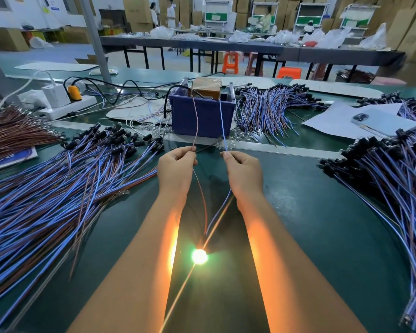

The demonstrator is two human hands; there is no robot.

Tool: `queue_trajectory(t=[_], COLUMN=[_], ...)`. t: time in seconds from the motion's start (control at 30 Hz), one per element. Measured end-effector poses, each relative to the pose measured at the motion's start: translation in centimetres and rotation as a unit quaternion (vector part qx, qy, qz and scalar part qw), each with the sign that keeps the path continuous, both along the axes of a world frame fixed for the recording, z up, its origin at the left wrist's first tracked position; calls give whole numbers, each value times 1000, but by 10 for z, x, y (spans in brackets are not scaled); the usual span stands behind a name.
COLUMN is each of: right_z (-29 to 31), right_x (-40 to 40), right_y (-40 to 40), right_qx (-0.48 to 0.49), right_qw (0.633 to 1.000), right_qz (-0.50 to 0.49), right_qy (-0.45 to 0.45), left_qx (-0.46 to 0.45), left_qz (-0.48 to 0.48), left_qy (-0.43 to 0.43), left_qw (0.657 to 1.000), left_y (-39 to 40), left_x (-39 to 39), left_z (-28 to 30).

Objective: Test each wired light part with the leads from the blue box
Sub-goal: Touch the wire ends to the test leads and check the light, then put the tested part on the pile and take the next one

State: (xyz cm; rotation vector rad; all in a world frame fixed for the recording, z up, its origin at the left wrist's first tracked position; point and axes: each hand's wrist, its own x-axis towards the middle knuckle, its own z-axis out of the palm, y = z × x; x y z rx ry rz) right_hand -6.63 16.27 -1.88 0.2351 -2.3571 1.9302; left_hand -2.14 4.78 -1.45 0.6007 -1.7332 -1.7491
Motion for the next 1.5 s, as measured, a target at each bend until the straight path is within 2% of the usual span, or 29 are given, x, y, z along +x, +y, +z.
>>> queue_trajectory(t=[0.33,0.47,0.6,0.87,1.0,1.07,1.13,1.23,1.3,1.37,1.43,1.5], right_z=[-2,3,4,0,1,2,3,1,0,1,4,6], right_x=[1,7,11,9,13,12,9,10,15,20,20,20], right_y=[-1,-2,-4,-5,-5,-4,-2,0,-2,-3,1,6], right_qx=[-18,-77,-64,-18,-23,-71,-121,-56,-22,-55,-121,-172], right_qw=[999,993,988,987,983,979,972,974,965,960,962,971], right_qz=[-5,41,92,125,157,182,198,211,249,265,235,162], right_qy=[34,83,107,102,92,61,24,58,74,70,66,43], left_qx=[-7,-11,-1,67,26,84,180,273,267,257,261,206], left_qz=[-9,-98,-156,-191,-210,-205,-178,-139,-107,-77,-64,-73], left_qy=[5,46,29,-5,3,22,53,109,117,122,136,138], left_qw=[1000,994,987,979,977,975,966,946,950,956,954,966], left_y=[-1,6,14,7,5,4,0,-4,-5,-5,-3,3], left_x=[0,-1,-2,-5,-2,-3,-6,-7,-7,-5,-1,3], left_z=[-1,3,3,5,4,5,7,7,5,4,4,4])
